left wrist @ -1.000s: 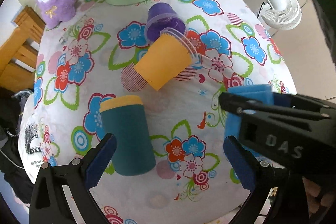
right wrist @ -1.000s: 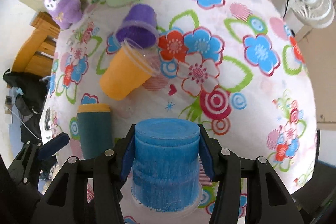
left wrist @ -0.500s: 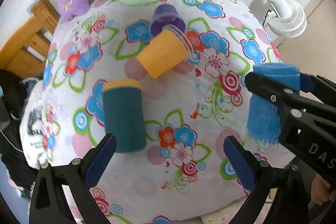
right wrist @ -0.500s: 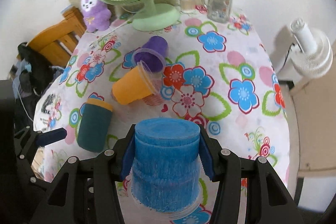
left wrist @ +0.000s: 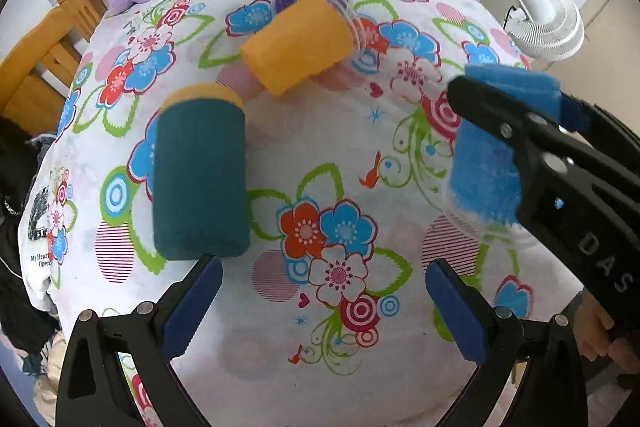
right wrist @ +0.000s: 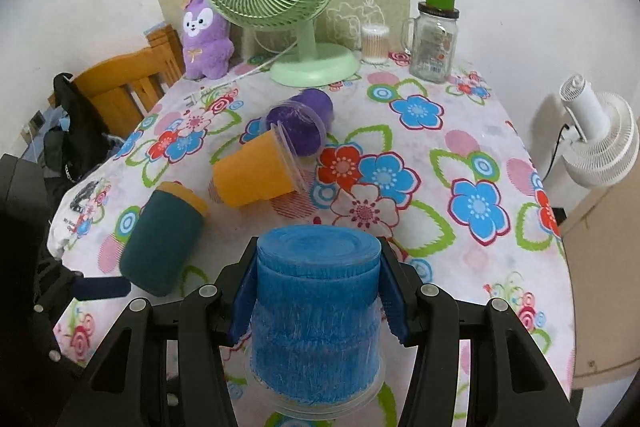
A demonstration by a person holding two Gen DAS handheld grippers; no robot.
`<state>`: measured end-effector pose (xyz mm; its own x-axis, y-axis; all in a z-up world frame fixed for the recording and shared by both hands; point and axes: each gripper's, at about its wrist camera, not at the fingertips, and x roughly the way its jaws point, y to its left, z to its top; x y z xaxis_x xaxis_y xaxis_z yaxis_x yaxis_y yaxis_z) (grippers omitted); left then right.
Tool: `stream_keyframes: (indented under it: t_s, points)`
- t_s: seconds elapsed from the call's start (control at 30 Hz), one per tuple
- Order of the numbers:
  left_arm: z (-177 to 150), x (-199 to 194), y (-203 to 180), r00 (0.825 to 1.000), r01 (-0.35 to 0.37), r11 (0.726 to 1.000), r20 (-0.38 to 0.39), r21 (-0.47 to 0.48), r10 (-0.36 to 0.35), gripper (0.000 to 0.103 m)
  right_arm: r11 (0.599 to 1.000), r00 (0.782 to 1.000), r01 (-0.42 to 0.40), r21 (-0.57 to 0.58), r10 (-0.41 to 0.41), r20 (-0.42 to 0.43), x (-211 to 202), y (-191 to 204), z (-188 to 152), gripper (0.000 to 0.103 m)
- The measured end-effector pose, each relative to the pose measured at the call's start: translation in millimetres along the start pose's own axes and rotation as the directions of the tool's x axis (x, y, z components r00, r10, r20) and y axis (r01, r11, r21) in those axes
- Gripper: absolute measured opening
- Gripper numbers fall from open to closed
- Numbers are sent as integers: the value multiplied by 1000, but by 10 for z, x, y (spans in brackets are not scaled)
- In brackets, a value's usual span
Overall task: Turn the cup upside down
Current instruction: 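Grasp the blue cup with the right gripper while the left gripper releases it, then lower the blue cup rim-down onto the table and open the right gripper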
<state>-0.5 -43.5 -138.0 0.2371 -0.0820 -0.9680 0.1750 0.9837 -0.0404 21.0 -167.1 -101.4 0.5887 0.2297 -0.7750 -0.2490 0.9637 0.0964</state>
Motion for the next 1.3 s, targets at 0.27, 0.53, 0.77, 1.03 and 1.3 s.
stream_keyframes:
  t_s: [0.27,0.53,0.77,1.03,1.3]
  points:
    - [-154,230,22,1000,-20,1000,19,15,20,102,1000,996,-17,21,15,90,172,50,-252,56]
    - [-164,306,105,998,-44,999,54,6,43,102,1000,984,-23,-9,24,178,297,195,-296,56]
    - [-191,390,145,997,-66,998,43,17,65,102,1000,981,-27,1,26,190,354,211,-334,58]
    - [-245,437,180,997,-78,997,7,25,78,103,998,998,-14,54,10,68,476,178,-467,76]
    - [-336,164,179,997,-49,998,-56,26,50,102,985,1000,-8,173,12,-21,170,20,-460,83]
